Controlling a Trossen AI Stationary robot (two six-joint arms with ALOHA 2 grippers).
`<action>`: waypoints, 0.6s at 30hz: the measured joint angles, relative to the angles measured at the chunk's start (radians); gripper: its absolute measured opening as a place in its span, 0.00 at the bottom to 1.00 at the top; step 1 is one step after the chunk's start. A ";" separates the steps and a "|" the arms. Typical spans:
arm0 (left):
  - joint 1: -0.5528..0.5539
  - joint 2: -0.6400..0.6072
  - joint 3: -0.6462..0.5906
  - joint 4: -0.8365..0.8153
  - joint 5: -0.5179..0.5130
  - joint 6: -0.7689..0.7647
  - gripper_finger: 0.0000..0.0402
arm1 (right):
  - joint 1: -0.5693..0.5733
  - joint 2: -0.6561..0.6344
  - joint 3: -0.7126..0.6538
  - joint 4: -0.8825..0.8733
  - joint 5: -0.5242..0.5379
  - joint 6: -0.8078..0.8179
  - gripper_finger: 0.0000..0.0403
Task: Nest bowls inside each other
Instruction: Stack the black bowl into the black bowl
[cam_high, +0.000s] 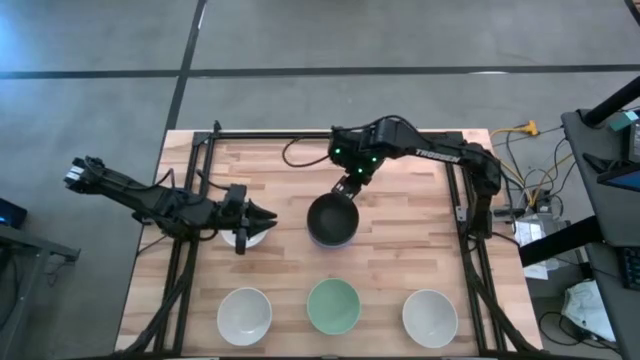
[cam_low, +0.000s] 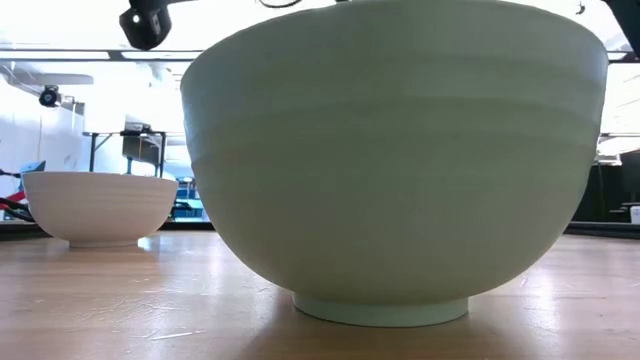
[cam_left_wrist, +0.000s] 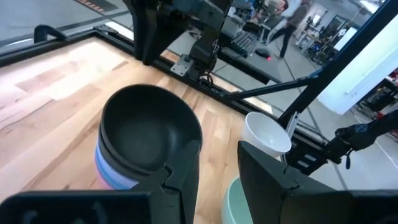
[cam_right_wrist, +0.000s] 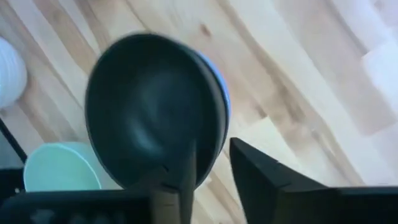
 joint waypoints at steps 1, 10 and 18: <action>0.000 0.000 -0.001 -0.004 0.000 0.000 0.24 | 0.000 0.005 -0.010 0.000 -0.006 -0.006 0.20; -0.001 0.008 0.001 -0.001 0.000 -0.002 0.24 | 0.008 0.021 -0.141 0.020 -0.002 -0.043 0.02; -0.001 0.013 0.002 0.002 0.000 -0.002 0.24 | 0.019 0.018 -0.177 0.031 0.005 -0.043 0.02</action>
